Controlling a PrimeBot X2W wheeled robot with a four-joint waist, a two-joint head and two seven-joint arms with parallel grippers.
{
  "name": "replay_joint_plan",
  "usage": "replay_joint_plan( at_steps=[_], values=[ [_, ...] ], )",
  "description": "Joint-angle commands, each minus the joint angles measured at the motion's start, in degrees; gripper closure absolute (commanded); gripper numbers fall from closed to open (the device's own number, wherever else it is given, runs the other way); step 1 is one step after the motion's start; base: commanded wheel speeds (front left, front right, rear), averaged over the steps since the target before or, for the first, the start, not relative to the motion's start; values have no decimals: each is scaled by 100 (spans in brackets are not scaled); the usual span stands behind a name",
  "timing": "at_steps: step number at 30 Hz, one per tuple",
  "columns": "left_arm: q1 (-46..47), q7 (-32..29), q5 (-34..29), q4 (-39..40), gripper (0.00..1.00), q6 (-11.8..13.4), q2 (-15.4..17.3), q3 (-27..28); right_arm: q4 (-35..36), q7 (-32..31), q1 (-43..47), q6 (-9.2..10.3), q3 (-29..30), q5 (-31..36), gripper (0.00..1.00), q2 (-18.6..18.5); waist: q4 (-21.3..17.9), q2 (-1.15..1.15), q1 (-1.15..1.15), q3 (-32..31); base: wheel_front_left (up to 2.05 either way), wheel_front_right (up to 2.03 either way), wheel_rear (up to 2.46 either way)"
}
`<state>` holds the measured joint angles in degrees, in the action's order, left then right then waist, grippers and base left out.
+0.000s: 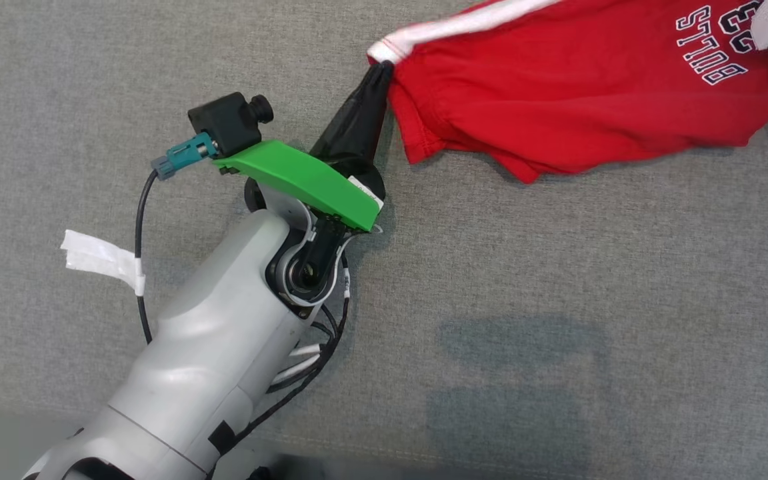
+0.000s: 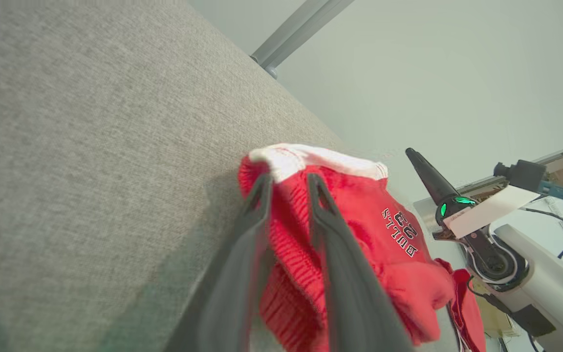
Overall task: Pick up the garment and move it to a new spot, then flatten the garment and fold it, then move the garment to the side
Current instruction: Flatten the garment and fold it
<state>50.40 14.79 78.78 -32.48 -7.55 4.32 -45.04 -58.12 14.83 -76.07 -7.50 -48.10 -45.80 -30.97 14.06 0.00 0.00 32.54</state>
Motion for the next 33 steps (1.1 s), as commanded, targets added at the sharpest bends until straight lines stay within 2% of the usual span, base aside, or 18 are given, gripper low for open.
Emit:
replay_joint_plan(
  at_steps=[1, 5, 11, 16, 21, 26, 30, 33],
  values=[
    [-19, 32, -126, -53, 0, 15, 91, 1, 123, 44, -121, 3, 114, 54, 0, -7, -68, 0, 0, -67, 0, 0, 0],
    [-197, 37, -1017, 124, 0, 92, 266, 418, 761, 41, 252, 3, 785, 365, 0, -40, -221, 0, 0, -298, 0, 0, 0],
    [-1431, 38, -3183, 1174, 0, 747, 269, 1354, 1944, 40, 1634, 3, 1944, 768, 0, 107, -476, 0, 0, -857, 0, 0, 0],
    [-2673, 40, -4332, 2132, 0, 1082, 102, 1894, 2641, 40, 2967, 3, 2666, 969, 0, 337, -616, 0, 0, -1337, 0, 0, 0],
    [-3670, 39, -4995, 2786, 0, 1252, -55, 2259, 3048, 40, 3998, 3, 3166, 959, 0, 592, -679, 0, 0, -1746, 0, 0, 0],
    [-4220, 40, -5420, 3091, 0, 1364, -110, 2415, 3173, 41, 4576, 3, 3428, 838, 0, 752, -688, 0, 0, -1979, 0, 0, 0],
    [-4660, 40, -5934, 3271, 0, 1456, -138, 2326, 2993, 41, 4961, 3, 3545, 567, 0, 752, -587, 0, 0, -2101, 0, 0, 0],
    [-4817, 39, -6053, 3337, 0, 1471, -140, 2157, 2657, 40, 4927, 3, 3578, 295, 0, 684, -463, 0, 0, -2076, 0, 0, 0]
  ],
)
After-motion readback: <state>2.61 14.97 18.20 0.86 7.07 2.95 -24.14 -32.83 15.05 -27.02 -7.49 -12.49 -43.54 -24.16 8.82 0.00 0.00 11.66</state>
